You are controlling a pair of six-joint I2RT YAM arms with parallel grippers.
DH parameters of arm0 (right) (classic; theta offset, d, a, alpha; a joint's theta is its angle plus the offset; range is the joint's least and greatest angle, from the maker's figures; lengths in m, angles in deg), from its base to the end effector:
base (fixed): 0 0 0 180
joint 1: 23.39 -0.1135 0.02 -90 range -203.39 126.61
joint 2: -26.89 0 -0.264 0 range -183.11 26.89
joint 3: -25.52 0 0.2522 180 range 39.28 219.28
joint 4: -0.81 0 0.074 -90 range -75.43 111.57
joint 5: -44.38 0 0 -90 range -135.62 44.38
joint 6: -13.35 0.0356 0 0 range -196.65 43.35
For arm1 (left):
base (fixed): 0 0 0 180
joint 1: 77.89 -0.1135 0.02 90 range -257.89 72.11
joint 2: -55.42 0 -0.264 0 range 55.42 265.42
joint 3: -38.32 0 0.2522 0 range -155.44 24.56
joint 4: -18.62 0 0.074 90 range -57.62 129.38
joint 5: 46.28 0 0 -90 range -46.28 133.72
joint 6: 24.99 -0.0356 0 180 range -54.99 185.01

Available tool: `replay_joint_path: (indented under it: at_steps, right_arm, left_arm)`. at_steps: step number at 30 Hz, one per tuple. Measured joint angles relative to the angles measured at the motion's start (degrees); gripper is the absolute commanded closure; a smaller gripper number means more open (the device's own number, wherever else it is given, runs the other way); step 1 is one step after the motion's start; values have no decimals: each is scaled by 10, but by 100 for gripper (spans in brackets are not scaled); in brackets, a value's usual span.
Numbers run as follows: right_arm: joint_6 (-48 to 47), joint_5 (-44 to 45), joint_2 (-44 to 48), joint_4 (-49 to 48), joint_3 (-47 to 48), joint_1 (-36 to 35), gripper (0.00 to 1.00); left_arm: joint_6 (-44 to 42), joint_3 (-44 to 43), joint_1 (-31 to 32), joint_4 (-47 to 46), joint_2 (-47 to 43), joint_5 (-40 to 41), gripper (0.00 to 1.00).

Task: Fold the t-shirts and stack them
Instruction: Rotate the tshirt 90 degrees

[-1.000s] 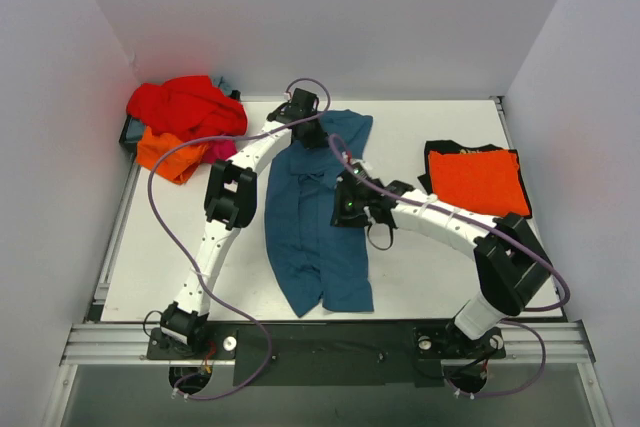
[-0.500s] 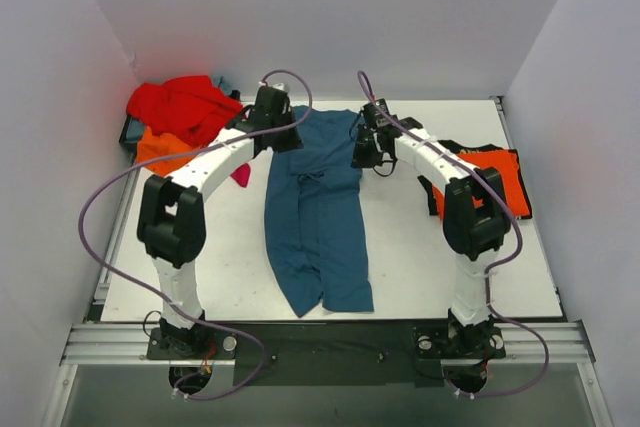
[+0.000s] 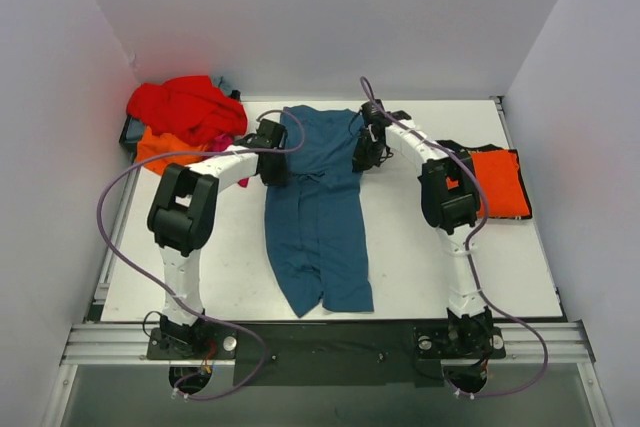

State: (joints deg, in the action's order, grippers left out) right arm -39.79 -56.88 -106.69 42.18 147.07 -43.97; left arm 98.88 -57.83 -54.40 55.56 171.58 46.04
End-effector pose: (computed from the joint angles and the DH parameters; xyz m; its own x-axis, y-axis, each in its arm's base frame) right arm 0.4784 0.1870 0.1647 -0.8735 0.3004 -0.3830 0.0878 0.8712 0.4831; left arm 0.3978 -0.1713 0.1723 -0.8490 -0.2382 -0.4717 -0.1146 0.9544 -0.2758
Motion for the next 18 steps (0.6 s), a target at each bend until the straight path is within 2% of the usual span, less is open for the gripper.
replay_joint_path:
  at_steps: [3, 14, 18]
  right_arm:
    - [8, -3, -26, 22, 46, 11, 100]
    - [23, -45, -120, 78, 207, 61, 100]
    - [25, -71, -150, 82, 253, 83, 100]
  left_arm:
    - [4, -13, -12, 2, 26, 0, 100]
    - [10, -164, -22, 3, 131, -13, 100]
    - [20, -169, -18, -10, 138, -17, 100]
